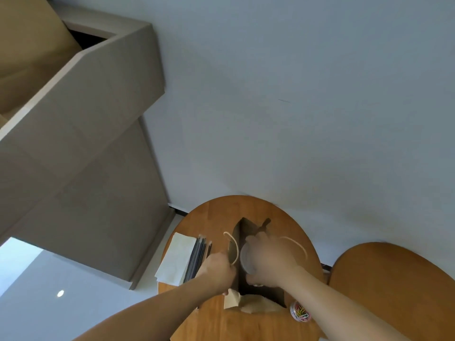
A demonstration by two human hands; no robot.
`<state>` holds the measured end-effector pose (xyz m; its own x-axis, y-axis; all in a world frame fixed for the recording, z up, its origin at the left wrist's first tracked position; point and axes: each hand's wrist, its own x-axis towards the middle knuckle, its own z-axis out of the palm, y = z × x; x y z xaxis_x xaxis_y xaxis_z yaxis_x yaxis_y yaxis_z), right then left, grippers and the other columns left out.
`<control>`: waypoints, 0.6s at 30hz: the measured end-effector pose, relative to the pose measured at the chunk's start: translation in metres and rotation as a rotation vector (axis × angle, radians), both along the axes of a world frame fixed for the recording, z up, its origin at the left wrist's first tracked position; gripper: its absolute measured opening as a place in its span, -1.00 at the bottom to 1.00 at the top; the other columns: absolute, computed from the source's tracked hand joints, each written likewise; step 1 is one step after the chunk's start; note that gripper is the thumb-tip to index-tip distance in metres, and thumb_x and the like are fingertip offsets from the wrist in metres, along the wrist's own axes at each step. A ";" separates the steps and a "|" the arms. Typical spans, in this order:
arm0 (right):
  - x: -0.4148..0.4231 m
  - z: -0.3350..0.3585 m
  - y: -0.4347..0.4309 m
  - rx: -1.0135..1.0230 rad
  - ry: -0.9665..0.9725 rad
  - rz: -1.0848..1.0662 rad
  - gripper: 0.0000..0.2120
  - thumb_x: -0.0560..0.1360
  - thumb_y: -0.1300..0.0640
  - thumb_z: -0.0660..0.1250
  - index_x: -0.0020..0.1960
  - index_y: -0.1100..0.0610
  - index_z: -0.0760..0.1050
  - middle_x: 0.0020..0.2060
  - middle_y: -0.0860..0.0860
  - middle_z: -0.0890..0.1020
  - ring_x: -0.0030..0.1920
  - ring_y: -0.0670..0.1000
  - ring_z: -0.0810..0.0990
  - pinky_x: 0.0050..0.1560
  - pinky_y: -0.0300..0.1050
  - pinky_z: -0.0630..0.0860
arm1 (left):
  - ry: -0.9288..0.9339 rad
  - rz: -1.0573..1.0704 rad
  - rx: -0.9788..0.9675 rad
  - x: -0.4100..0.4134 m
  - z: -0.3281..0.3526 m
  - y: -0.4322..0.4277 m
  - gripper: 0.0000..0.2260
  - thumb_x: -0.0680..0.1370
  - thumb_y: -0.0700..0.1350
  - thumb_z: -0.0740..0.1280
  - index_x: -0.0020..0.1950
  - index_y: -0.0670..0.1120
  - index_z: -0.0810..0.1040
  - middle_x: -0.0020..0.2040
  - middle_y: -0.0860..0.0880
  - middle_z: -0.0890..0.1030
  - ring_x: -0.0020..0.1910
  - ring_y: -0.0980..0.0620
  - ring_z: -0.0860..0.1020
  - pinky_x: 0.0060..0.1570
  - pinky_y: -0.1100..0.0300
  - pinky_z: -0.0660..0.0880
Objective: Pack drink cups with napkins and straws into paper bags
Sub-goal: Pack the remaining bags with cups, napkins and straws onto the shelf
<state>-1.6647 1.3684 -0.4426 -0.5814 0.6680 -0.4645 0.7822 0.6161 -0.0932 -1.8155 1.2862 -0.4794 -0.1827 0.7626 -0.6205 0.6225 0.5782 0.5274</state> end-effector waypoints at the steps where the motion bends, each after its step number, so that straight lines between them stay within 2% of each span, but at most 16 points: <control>1: -0.007 -0.004 0.001 0.045 -0.022 -0.060 -0.10 0.25 -0.35 0.34 0.46 0.00 0.15 0.33 0.08 0.36 0.26 0.21 0.41 0.04 -0.02 0.49 | 0.027 -0.015 0.019 -0.001 -0.001 -0.002 -0.90 0.61 -0.06 0.21 0.10 0.01 0.45 -0.22 0.02 0.61 -0.43 0.09 0.65 -0.45 0.31 0.58; 4: -0.033 -0.014 0.000 0.197 -0.186 -0.048 -0.16 0.37 -0.35 0.24 0.45 0.18 0.20 0.27 0.23 0.41 0.15 0.27 0.49 0.03 0.06 0.52 | 0.075 -0.051 0.053 0.001 -0.002 -0.002 -0.86 0.61 -0.05 0.22 0.15 0.02 0.46 -0.20 0.04 0.60 -0.35 0.09 0.63 -0.35 0.25 0.63; 8: -0.049 -0.023 -0.007 0.185 -0.361 -0.033 -0.26 0.45 -0.15 0.35 0.45 0.21 0.18 0.27 0.31 0.43 0.12 0.27 0.55 -0.22 -0.01 0.51 | 0.073 -0.043 0.056 0.006 -0.003 0.000 -0.85 0.61 -0.06 0.20 0.16 -0.02 0.45 -0.16 0.01 0.61 -0.26 0.06 0.64 -0.23 0.16 0.66; 10: -0.048 -0.029 -0.006 0.128 -0.365 -0.060 -0.30 0.46 -0.12 0.35 0.43 0.22 0.20 0.28 0.31 0.41 0.13 0.27 0.54 -0.13 0.01 0.57 | 0.055 -0.021 0.061 0.007 -0.005 0.000 -0.85 0.61 -0.05 0.21 0.15 -0.02 0.45 -0.16 0.01 0.61 -0.24 0.05 0.64 -0.21 0.11 0.66; 13: -0.036 -0.047 -0.002 0.023 -0.303 -0.113 -0.29 0.43 -0.15 0.40 0.40 0.15 0.19 0.31 0.24 0.37 0.22 0.27 0.48 0.12 0.06 0.52 | 0.069 0.000 0.085 0.007 -0.009 -0.003 -0.84 0.61 -0.04 0.23 0.18 0.00 0.43 -0.17 0.04 0.58 -0.26 0.07 0.63 -0.24 0.18 0.65; 16: -0.024 -0.072 0.001 -0.049 -0.250 -0.123 -0.20 0.38 -0.21 0.44 0.43 0.09 0.14 0.33 0.17 0.30 0.26 0.26 0.42 0.12 0.08 0.52 | 0.093 0.014 0.130 0.005 -0.014 -0.005 -0.79 0.61 -0.03 0.26 0.24 0.01 0.44 -0.18 0.12 0.54 -0.29 0.12 0.59 -0.36 0.35 0.56; 18: -0.019 -0.087 0.004 -0.088 -0.217 -0.145 -0.17 0.39 -0.18 0.45 0.46 0.08 0.10 0.36 0.15 0.25 0.30 0.25 0.37 0.15 0.09 0.52 | 0.090 0.019 0.146 0.005 -0.015 -0.005 -0.75 0.61 -0.02 0.28 0.28 0.03 0.43 -0.14 0.15 0.55 -0.30 0.15 0.57 -0.43 0.43 0.45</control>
<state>-1.6834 1.3727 -0.5299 -0.3632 0.6887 -0.6276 0.8691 0.4932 0.0383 -1.8105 1.2817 -0.4946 -0.2483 0.8392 -0.4837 0.6607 0.5119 0.5490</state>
